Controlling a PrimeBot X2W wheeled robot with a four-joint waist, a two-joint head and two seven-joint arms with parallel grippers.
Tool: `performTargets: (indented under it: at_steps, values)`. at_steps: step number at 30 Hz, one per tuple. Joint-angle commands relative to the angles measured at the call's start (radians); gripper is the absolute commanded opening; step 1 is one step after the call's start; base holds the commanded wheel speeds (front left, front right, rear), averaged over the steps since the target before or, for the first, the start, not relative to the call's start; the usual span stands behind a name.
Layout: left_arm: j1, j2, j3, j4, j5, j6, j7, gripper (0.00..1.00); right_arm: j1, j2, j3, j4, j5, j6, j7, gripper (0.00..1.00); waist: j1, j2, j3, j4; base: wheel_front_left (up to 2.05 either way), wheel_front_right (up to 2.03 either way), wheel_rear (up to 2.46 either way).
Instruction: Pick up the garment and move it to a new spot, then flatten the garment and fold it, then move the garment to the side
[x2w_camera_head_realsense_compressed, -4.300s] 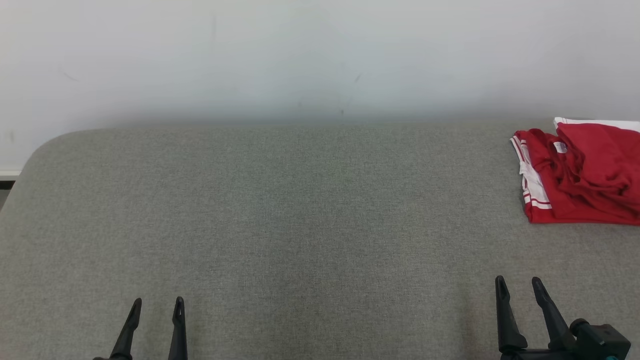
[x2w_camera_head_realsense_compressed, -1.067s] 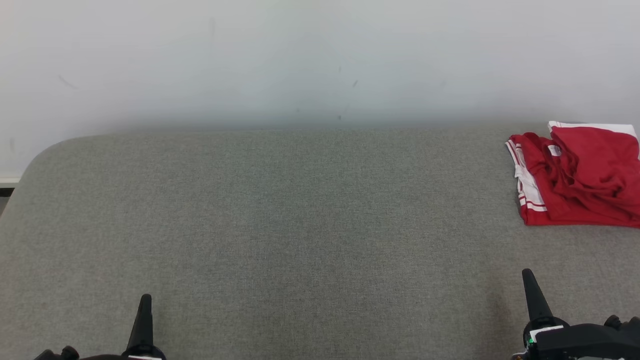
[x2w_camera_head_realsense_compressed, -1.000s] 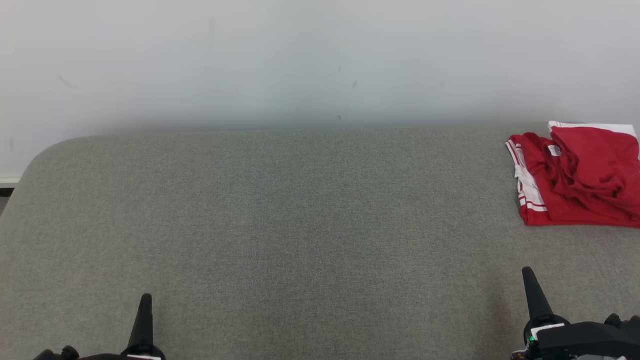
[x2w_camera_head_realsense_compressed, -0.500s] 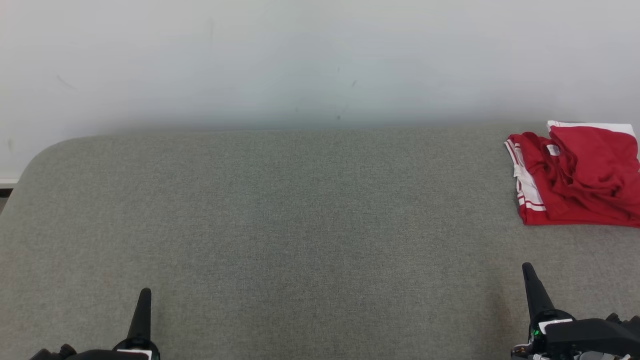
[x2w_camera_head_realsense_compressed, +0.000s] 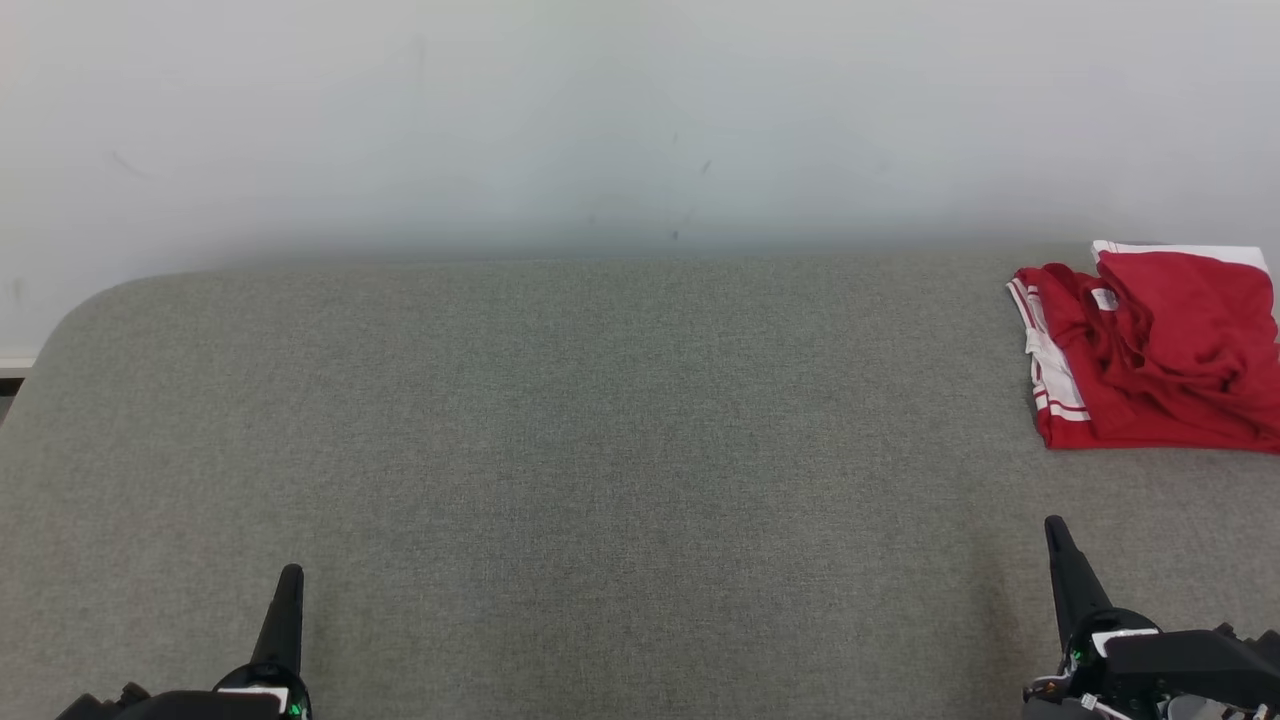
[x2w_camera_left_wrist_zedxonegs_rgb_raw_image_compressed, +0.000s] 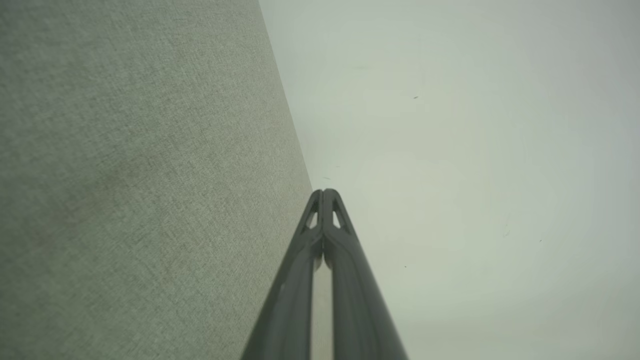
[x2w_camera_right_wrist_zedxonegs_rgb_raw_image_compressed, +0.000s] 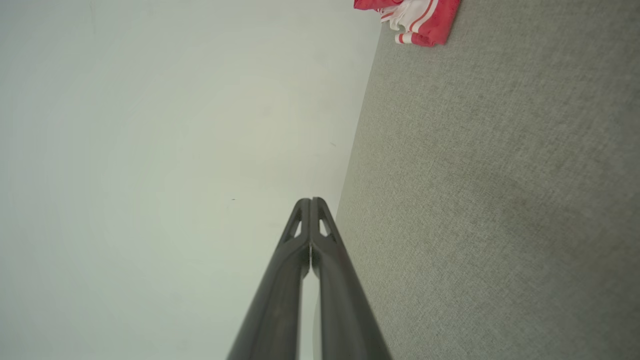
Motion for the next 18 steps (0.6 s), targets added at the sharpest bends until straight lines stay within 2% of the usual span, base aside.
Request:
performTargets:
  at_steps: [1,18]
  values:
    - [-0.014,-0.002,0.005,-0.001,-0.027,0.001,0.007,0.0,-0.015,0.001,-0.005,-0.002,0.023,-0.002,0.005,0.0,-0.0001,0.0,0.0,0.0,0.0,0.0,0.0]
    - [-0.026,-0.004,0.014,0.003,-0.15,0.002,0.039,0.0,-0.026,0.004,-0.014,0.002,0.134,-0.002,0.033,0.0,-0.0001,0.0,0.0,-0.003,0.0,0.0,0.0]
